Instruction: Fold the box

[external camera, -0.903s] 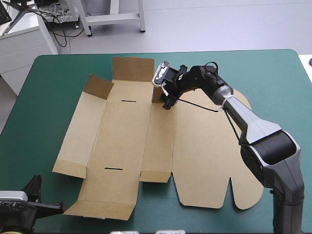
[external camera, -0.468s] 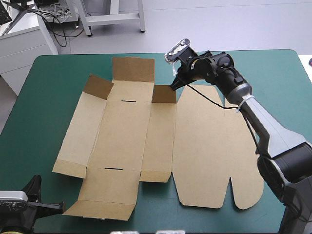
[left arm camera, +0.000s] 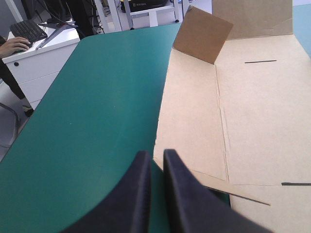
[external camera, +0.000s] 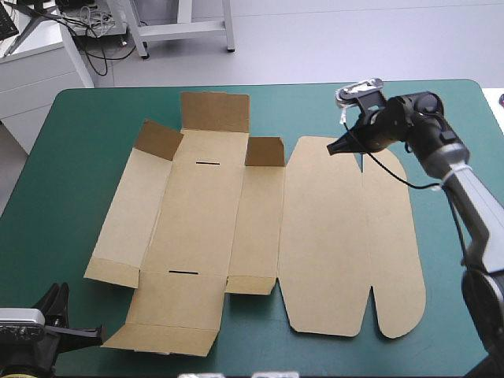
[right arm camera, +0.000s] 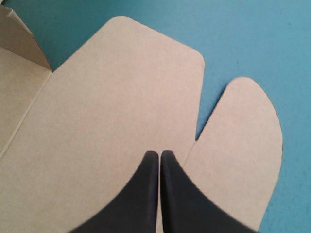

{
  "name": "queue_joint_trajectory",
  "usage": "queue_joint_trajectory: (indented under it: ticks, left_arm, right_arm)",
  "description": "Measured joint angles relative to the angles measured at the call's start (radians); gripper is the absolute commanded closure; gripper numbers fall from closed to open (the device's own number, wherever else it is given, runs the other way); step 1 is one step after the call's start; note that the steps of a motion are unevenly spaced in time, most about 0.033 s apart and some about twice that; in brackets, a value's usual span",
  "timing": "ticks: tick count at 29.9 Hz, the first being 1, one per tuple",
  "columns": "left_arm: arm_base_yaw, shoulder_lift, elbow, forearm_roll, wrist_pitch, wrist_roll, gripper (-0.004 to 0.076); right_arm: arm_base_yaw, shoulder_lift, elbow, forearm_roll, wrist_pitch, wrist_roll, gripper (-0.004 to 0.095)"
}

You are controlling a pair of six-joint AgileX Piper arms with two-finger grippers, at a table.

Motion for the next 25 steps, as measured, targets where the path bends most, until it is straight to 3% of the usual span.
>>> queue_joint_trajectory:
  ticks: [6,7,19,25]
  left_arm:
    - [0.0,0.0,0.0,0.0,0.0,0.0,0.0234]
    - [0.0,0.0,0.0,0.0,0.0,0.0,0.0221]
    - [0.0,0.001,-0.01,-0.038,-0.041,0.0,0.0245]
    - [0.0,0.185,-0.191,-0.017,0.029,0.038,0.0274]
  right_arm:
    - [-0.036,-0.251,0.296,0.017,-0.144,0.002,0.0913]
    - [-0.037,-0.294,0.341,0.019,-0.159,0.005,0.0913]
    - [-0.039,-0.777,0.756,0.053,-0.31,0.014,0.0913]
    - [-0.039,-0.954,0.871,0.074,-0.343,0.017,0.0913]
